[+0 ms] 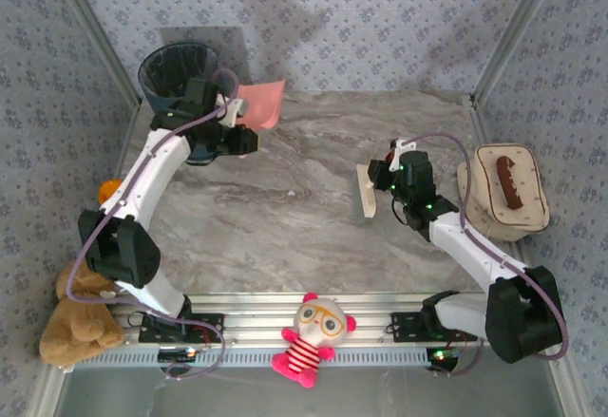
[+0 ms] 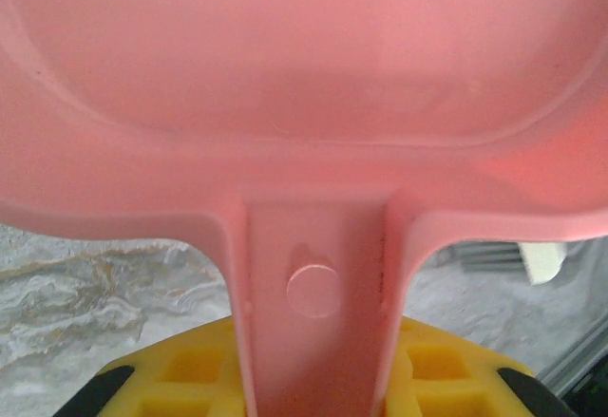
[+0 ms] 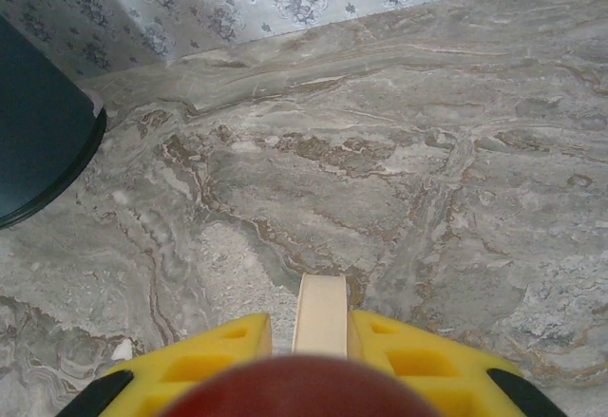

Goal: Sweep away the paper scraps from the table

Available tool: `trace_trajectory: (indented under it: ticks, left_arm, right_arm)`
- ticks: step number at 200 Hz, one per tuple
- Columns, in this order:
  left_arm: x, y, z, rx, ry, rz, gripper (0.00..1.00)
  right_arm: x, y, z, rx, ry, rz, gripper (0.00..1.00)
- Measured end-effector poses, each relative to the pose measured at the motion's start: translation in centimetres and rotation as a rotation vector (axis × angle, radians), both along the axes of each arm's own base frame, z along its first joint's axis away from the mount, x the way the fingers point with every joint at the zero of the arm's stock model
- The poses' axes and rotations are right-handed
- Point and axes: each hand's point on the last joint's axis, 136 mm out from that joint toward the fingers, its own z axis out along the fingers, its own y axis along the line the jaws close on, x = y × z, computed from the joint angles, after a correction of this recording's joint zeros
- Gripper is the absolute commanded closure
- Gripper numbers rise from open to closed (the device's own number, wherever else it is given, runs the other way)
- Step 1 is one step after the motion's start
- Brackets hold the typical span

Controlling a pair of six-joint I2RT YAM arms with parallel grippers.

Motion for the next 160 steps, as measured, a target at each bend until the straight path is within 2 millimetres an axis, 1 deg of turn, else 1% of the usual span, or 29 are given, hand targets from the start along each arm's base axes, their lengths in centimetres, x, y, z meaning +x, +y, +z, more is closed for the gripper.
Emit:
trace_trajectory:
  ticks: [30, 81, 99, 131, 145, 160]
  left_arm:
    - [-1.6, -1.0, -2.2, 0.109, -0.001, -0.083, 1.00]
    - [-3.8, -2.9, -4.4, 0.267, -0.021, -0.223, 1.00]
    - [-4.3, -3.5, -6.4, 0.334, 0.009, -0.271, 1.00]
    - [-5.4, -4.1, -11.0, 0.468, 0.097, -0.356, 1.00]
    - [-6.0, -4.2, -12.4, 0.511, 0.130, -0.392, 1.00]
    - [-6.7, -4.5, -13.3, 0.542, 0.150, -0.432, 1.00]
  right_arm:
    - [0.0, -0.4, 0.3, 0.002, -0.007, -0.009, 1.00]
    - [-0.1, -0.8, 0.6, 0.003, -0.013, -0.019, 1.00]
    - [-0.2, -0.9, 0.6, 0.002, -0.015, -0.023, 1.00]
    - [-0.3, -1.3, 0.4, -0.008, -0.008, -0.033, 1.00]
    - [-0.4, -1.5, 0.5, -0.016, -0.008, -0.042, 1.00]
    - [-0.6, -1.8, 0.6, -0.028, -0.011, -0.050, 1.00]
